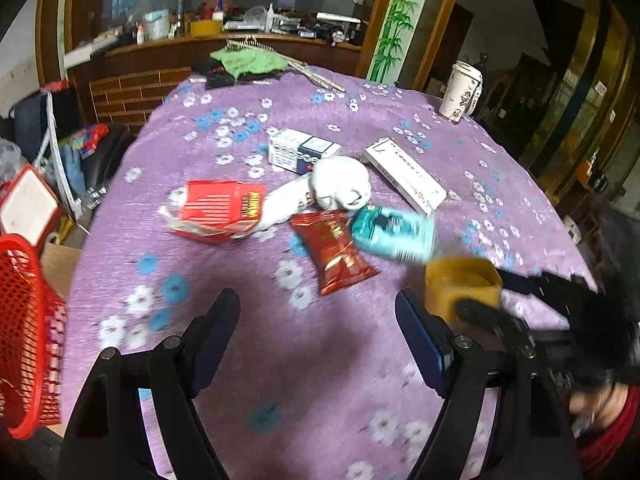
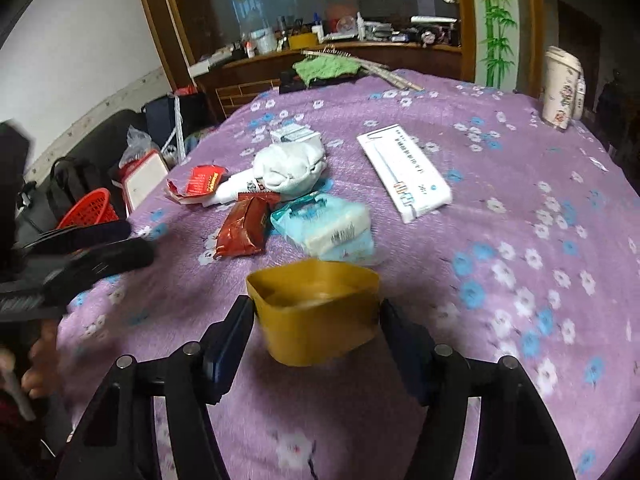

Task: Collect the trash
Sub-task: 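Grasp the yellow tape roll with the right tool while the left tool grasps the brown snack packet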

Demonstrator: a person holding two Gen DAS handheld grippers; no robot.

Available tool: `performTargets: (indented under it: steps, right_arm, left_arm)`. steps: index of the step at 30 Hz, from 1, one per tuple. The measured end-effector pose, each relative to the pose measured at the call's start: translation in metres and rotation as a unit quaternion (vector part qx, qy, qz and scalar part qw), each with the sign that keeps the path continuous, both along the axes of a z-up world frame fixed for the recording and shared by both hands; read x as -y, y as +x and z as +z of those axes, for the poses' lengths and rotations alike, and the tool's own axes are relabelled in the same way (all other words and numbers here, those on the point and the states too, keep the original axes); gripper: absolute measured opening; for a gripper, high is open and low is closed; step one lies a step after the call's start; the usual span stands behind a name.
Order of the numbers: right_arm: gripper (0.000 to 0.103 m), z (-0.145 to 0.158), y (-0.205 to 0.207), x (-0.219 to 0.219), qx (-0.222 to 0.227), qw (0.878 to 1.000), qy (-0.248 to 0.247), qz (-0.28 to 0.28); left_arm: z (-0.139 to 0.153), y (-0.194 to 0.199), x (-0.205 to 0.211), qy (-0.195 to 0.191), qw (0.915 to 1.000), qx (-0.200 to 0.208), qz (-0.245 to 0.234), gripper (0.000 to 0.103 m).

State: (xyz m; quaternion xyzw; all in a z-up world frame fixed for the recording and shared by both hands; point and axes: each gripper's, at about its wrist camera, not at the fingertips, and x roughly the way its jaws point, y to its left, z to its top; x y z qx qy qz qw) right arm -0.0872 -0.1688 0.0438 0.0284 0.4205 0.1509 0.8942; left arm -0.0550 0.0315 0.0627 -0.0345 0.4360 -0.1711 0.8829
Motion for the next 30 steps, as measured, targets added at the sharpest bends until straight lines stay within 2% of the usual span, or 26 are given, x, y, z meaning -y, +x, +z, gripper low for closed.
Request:
performTargets:
  steps: [3,5,7,13,16,17,20,23,27,30]
  right_arm:
    - [0.066,0.007,-0.013,0.012,0.012,1.000,0.014,-0.011]
    - [0.057,0.012,-0.019,0.017,0.021,0.999,0.018,-0.015]
    - [0.050,0.015,-0.023,0.022,0.025,0.999,0.024,-0.021]
    - [0.049,0.012,-0.024,0.030,0.024,0.999,0.034,-0.029]
    - [0.049,0.012,-0.026,0.032,0.020,0.999,0.029,-0.027]
    - [0.049,0.012,-0.027,0.031,0.020,0.999,0.027,-0.025]
    - [0.052,0.010,-0.031,0.032,0.014,0.999,0.025,-0.026]
    - [0.056,0.007,-0.035,0.032,0.006,0.999,0.019,-0.025]
    - [0.072,-0.001,-0.041,0.031,-0.009,1.000,0.003,-0.016]
    - [0.074,-0.004,-0.047,0.034,-0.013,1.000,-0.010,-0.018]
  left_arm:
    - [-0.009,0.018,0.014,0.001,0.9998,-0.017,0.007,0.078]
    - [-0.014,0.028,0.025,0.008,0.9997,-0.020,0.009,0.075]
    - [-0.020,0.037,0.036,0.031,0.9993,-0.019,0.013,0.069]
    - [-0.039,0.059,0.053,0.063,0.9971,-0.032,0.026,0.060]
    - [-0.050,0.067,0.051,0.070,0.9961,-0.042,0.032,0.044]
    - [-0.050,0.066,0.049,0.071,0.9965,-0.031,0.033,0.038]
    - [-0.052,0.064,0.045,0.073,0.9966,-0.023,0.030,0.034]
    - [-0.051,0.056,0.041,0.065,0.9975,-0.021,0.020,0.032]
    - [-0.049,0.039,0.036,0.053,0.9985,-0.018,0.003,0.032]
    - [-0.044,0.020,0.032,0.052,0.9986,0.000,-0.010,0.032]
